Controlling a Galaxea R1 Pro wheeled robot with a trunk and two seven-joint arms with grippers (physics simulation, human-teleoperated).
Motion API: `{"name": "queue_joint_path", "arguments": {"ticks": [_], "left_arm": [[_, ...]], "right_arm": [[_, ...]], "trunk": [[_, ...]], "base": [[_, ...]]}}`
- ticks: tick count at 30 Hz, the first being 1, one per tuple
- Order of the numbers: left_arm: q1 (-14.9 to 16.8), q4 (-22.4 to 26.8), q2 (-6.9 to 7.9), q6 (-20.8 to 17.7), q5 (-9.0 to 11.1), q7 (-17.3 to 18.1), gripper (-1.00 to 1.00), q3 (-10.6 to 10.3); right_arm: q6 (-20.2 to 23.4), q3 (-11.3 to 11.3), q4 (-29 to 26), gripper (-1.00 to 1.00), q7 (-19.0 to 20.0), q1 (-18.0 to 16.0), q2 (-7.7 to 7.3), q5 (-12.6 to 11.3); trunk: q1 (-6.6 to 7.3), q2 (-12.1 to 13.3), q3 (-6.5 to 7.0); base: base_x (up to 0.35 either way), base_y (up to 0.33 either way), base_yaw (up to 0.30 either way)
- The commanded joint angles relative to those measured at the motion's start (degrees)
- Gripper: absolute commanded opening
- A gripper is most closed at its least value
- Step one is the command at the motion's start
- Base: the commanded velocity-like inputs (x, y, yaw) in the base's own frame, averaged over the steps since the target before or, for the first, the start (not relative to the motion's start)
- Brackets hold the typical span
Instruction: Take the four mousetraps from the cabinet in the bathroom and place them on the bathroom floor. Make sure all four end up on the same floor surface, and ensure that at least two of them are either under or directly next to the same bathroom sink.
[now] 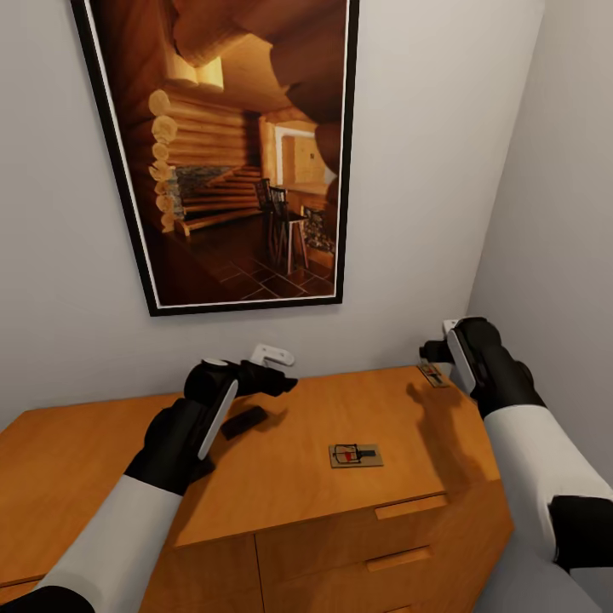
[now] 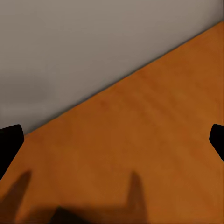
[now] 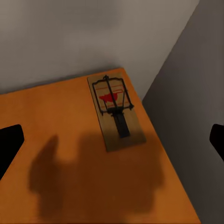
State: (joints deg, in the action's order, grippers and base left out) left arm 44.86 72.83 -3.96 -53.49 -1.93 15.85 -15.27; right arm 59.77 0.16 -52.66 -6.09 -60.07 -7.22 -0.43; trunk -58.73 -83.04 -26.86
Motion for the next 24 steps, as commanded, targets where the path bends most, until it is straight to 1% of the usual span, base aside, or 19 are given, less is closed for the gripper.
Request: {"name": "queue_joint_path", "arguments": {"ticks": [1, 6, 7, 13, 16, 19, 20, 24], "left_arm": [[0.05, 0.0, -0.03, -0.23, -0.22, 0.24, 1.0, -0.1], [0.05, -0.11, -0.07, -0.22, -0.15, 0.24, 1.0, -0.41], [0.05, -0.11, -0.07, -0.22, -0.15, 0.24, 1.0, -0.41], [0.05, -0.19, -0.08, -0.21, -0.09, 0.24, 1.0, -0.52], [0.05, -0.25, -0.08, -0.21, -0.04, 0.24, 1.0, -0.53], [0.05, -0.54, -0.08, -0.21, -0.05, 0.24, 1.0, -0.54], [0.05, -0.54, -0.08, -0.21, -0.05, 0.24, 1.0, -0.54], [0.05, -1.02, -0.12, -0.21, -0.13, 0.24, 1.0, -0.55]], "right_arm": [[0.23, 0.02, 0.96, 1.0, 0.04, -0.65, -0.07, -0.09], [0.23, -0.03, 5.67, 1.0, 1.23, -3.74, -0.98, -0.09], [0.23, -0.03, 5.67, 1.0, 1.23, -3.74, -0.98, -0.09], [0.23, -0.02, 9.87, 1.0, 4.05, -6.5, -2.1, -0.05], [0.23, -0.01, 11.18, 1.0, 5.56, -7.44, -2.53, -0.03], [0.23, -0.03, 12.28, 1.0, 6.59, -8.07, -3.44, -0.02], [0.23, -0.03, 12.28, 1.0, 6.59, -8.07, -3.44, -0.02], [0.23, -0.04, 13.74, 1.0, 7.33, -8.95, -4.67, -0.01]], "trunk": [[0.0, -0.04, -0.07], [0.0, -0.04, -0.07], [0.0, -0.04, -0.07], [0.0, -0.04, -0.07], [0.0, -0.04, -0.07], [0.0, -0.04, -0.07], [0.0, -0.04, -0.07], [0.0, -0.04, -0.07]], "base": [[0.0, 0.0, 0.0], [0.0, 0.0, 0.0], [0.0, 0.0, 0.0], [0.0, 0.0, 0.0], [0.0, 0.0, 0.0], [0.0, 0.0, 0.0], [0.0, 0.0, 0.0], [0.0, 0.0, 0.0]]}}
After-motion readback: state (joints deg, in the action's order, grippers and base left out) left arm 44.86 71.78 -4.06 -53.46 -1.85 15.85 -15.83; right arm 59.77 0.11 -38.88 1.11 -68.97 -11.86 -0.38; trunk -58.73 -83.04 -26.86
